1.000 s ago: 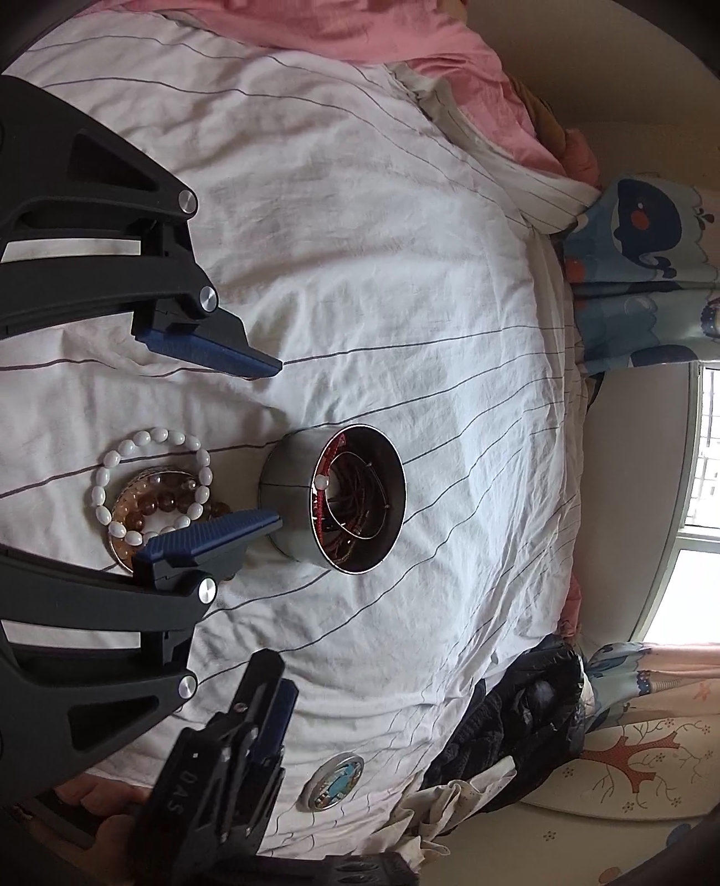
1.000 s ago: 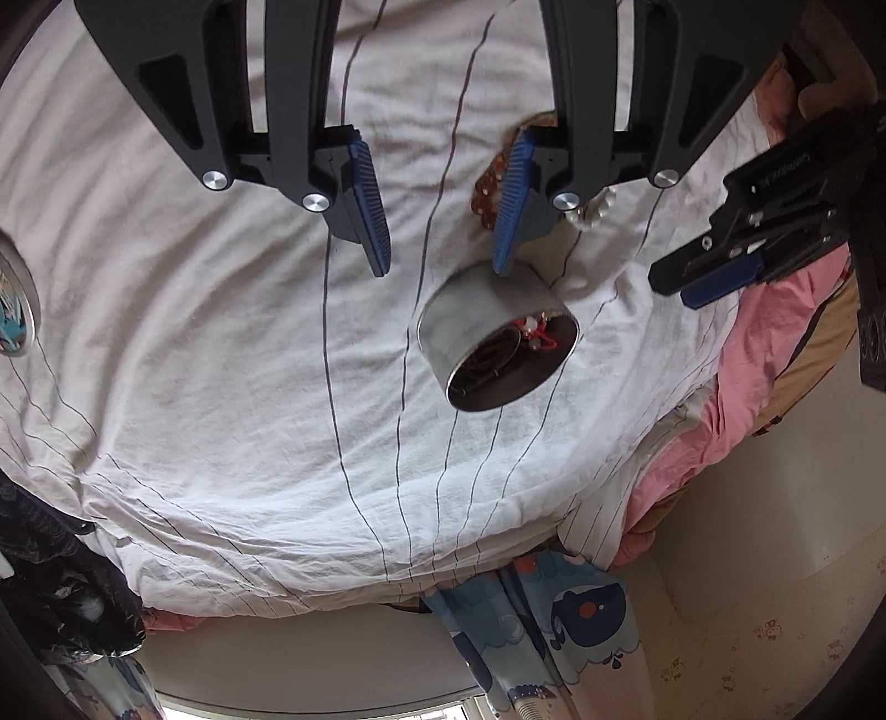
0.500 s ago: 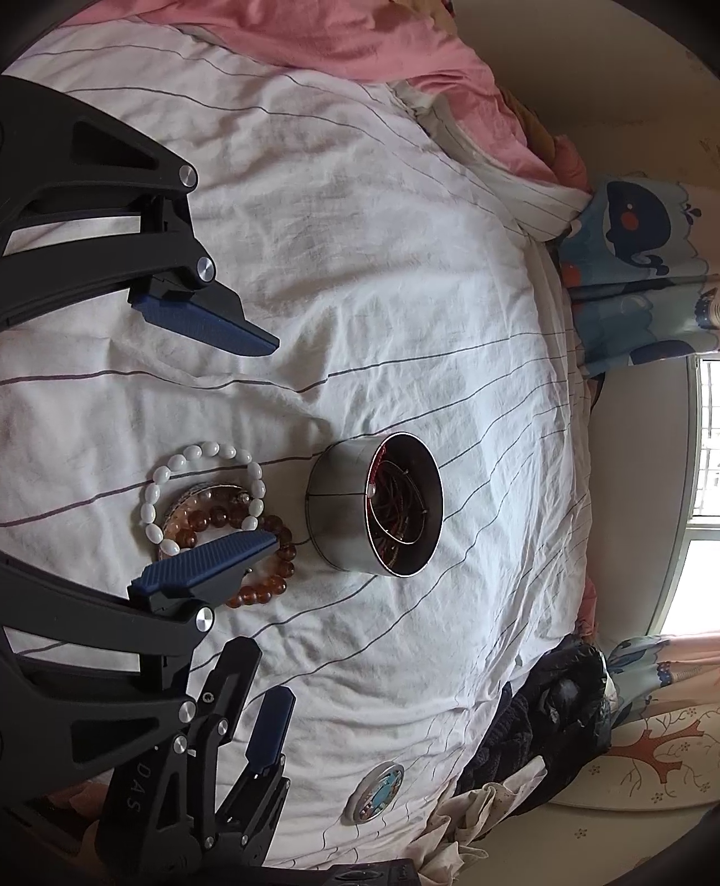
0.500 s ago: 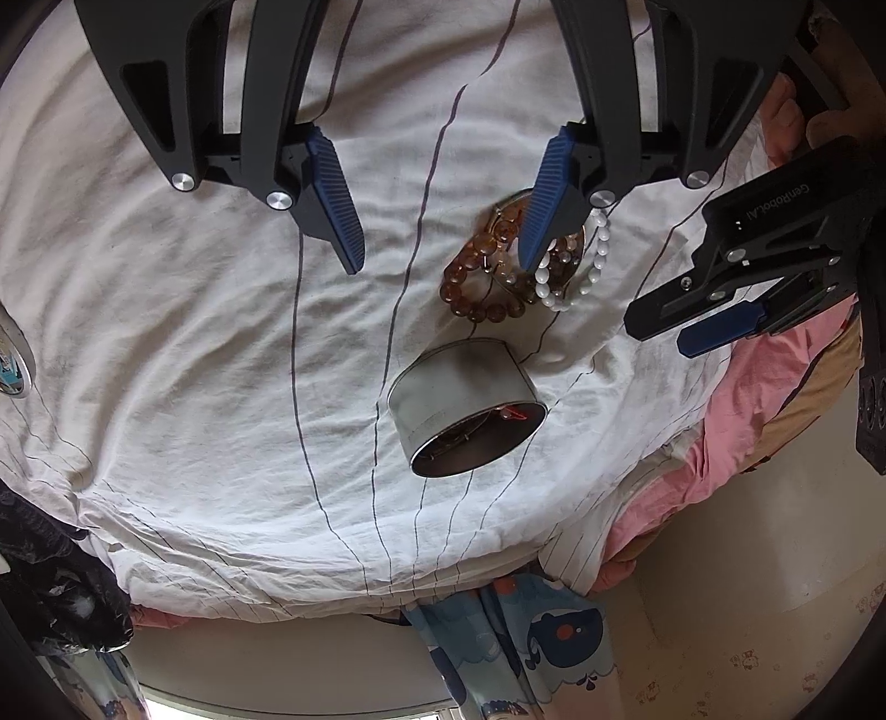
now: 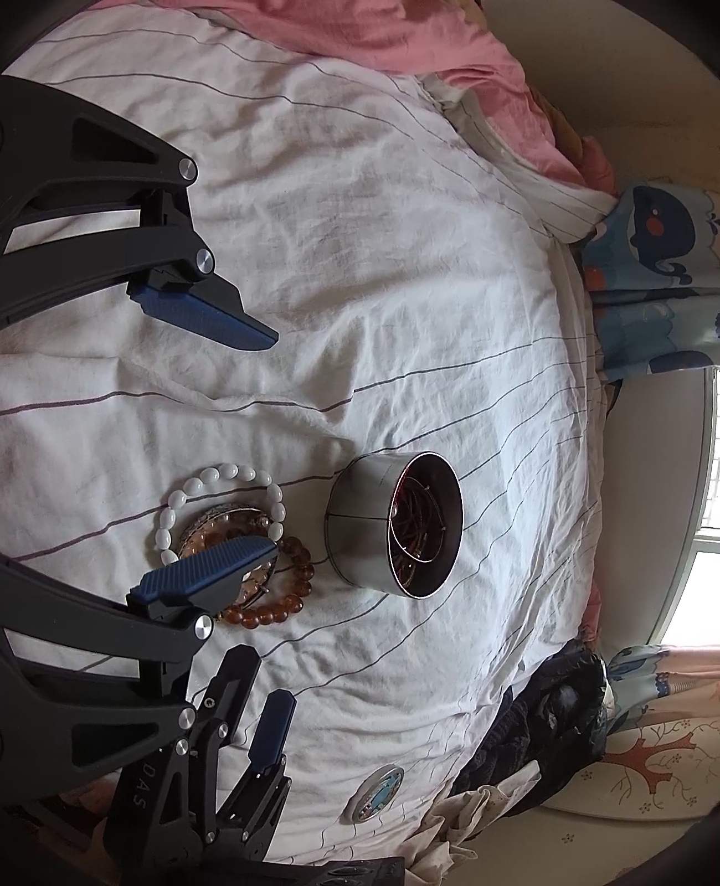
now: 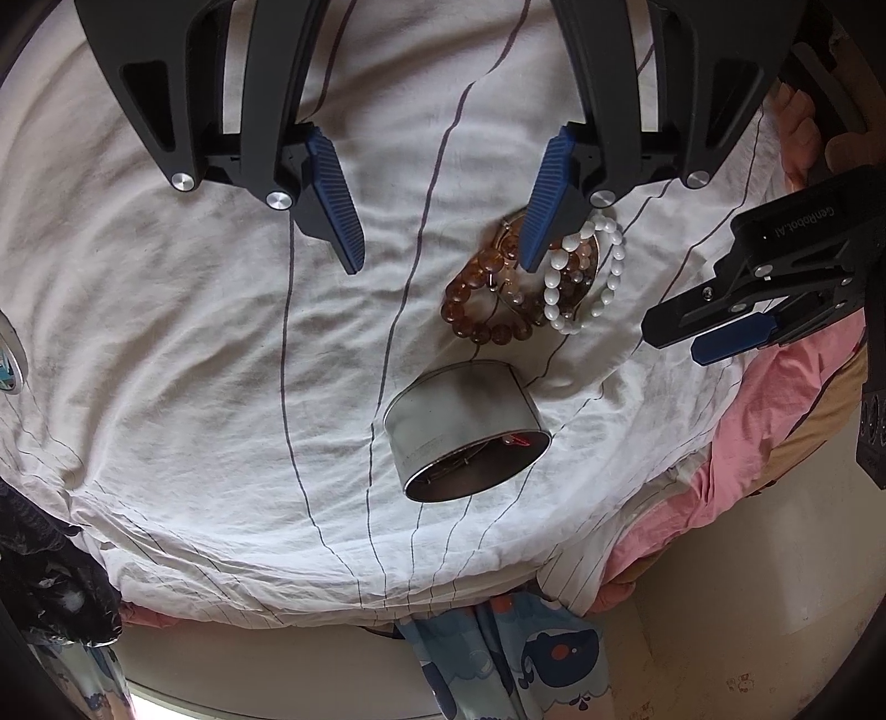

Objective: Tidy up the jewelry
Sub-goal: 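Move both open grippers back to the white and amber bead bracelets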

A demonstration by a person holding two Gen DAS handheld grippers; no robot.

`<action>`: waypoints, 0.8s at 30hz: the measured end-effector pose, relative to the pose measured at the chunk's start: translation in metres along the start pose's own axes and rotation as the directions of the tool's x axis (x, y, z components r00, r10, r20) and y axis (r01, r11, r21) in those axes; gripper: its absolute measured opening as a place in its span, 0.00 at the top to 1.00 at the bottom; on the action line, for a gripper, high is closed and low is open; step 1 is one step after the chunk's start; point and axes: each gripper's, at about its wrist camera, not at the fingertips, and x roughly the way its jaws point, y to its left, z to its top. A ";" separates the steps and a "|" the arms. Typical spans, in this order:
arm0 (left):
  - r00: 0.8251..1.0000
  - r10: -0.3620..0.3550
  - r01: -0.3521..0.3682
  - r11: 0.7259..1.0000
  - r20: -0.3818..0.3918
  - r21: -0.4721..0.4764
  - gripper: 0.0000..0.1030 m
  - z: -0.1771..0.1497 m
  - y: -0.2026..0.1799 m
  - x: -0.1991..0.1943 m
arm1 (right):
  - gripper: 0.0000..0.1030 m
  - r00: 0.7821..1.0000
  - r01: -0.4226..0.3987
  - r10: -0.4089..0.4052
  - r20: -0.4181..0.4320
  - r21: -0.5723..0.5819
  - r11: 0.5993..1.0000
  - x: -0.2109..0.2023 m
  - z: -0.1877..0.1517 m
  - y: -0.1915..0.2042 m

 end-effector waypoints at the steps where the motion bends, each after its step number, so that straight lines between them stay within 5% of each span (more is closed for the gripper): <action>1: 1.000 -0.006 0.006 1.000 -0.003 0.007 0.36 -0.001 -0.001 0.001 | 0.45 1.000 0.006 -0.006 -0.001 -0.002 1.000 0.000 0.000 0.000; 8: 0.999 -0.024 0.026 0.998 -0.045 0.059 0.36 -0.009 -0.016 0.017 | 0.45 1.000 0.004 -0.004 -0.014 -0.007 1.000 0.002 -0.002 0.000; 18: 0.997 -0.017 0.013 0.999 -0.076 -0.050 0.36 -0.009 -0.002 0.039 | 0.45 1.000 0.023 -0.023 0.005 0.007 1.000 0.020 0.010 0.003; 24: 0.990 -0.018 0.018 1.000 -0.140 0.001 0.43 -0.011 -0.009 0.052 | 0.48 0.995 0.061 -0.064 -0.071 -0.047 0.997 0.042 0.013 0.009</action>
